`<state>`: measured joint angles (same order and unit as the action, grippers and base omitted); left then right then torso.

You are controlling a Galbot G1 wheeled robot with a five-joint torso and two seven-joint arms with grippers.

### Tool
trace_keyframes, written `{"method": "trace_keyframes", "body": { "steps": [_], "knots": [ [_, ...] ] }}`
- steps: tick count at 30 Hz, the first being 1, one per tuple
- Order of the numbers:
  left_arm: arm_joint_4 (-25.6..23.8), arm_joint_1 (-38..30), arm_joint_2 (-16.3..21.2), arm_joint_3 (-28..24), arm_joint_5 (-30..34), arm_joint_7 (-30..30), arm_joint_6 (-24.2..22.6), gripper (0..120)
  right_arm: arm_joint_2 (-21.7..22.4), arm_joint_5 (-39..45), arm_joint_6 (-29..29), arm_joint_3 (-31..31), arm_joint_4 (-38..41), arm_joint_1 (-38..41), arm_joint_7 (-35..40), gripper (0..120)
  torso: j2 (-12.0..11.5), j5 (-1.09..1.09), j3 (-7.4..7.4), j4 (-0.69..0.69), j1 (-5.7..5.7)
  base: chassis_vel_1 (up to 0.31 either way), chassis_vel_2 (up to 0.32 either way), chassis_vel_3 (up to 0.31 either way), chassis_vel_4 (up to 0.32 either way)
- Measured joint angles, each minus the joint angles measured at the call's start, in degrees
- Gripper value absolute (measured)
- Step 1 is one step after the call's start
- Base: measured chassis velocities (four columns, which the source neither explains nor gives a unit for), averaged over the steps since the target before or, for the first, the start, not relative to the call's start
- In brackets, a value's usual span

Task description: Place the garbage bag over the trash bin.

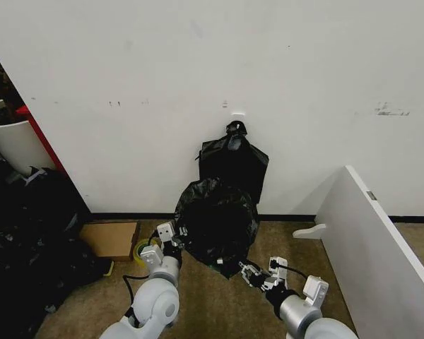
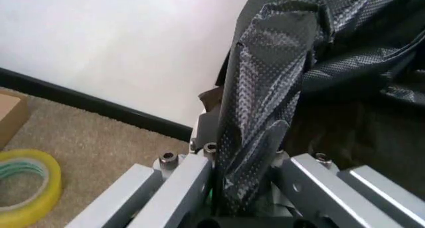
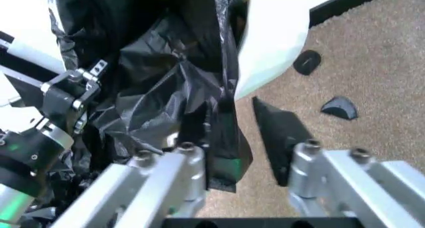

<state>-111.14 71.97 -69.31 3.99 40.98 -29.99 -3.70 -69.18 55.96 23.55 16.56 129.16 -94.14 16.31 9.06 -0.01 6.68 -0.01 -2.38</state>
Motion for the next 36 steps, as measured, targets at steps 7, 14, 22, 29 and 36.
{"method": "trace_keyframes", "body": {
  "steps": [7, 14, 22, 29, 36],
  "knots": [
    [0.24, -0.30, -0.20, 0.00, 0.03, 0.02, 0.03, 0, -0.38, 0.47, 0.48, -0.06, -0.27, 0.16, 0.64, 0, 0.00, 0.00, 0.00, 0.00, 0.00, 0.000, 0.000, 0.000, 0.000],
    [0.11, -0.41, -0.01, -0.07, 0.25, 0.05, -0.02, 0, -1.23, 0.85, 0.66, -0.64, -0.59, 0.94, 0.84, 0, 0.00, 0.00, 0.00, 0.00, 0.00, 0.000, 0.000, 0.000, 0.000],
    [-1.55, 0.25, 0.41, 0.26, 2.54, 0.08, -1.11, 0, -1.02, -0.96, -0.16, 1.70, -6.65, 2.46, 2.29, 0, 0.00, 0.01, 0.00, -0.01, 0.00, 0.000, 0.000, 0.000, 0.000],
    [-2.79, 0.70, 0.66, 0.38, 5.80, 0.11, -2.57, 0, -1.47, -2.55, -0.06, 2.66, -10.34, 3.97, 2.36, 0, 0.00, 0.00, 0.00, -0.01, 0.00, 0.000, 0.000, 0.000, 0.000],
    [-4.40, 1.33, 1.03, 0.79, 8.48, 0.12, -4.91, 0, -2.06, -7.59, -1.77, 0.30, -13.31, 5.03, 0.07, 0, 0.00, 0.00, 0.00, 0.00, 0.00, 0.000, 0.000, 0.000, 0.000]
  ]
}}
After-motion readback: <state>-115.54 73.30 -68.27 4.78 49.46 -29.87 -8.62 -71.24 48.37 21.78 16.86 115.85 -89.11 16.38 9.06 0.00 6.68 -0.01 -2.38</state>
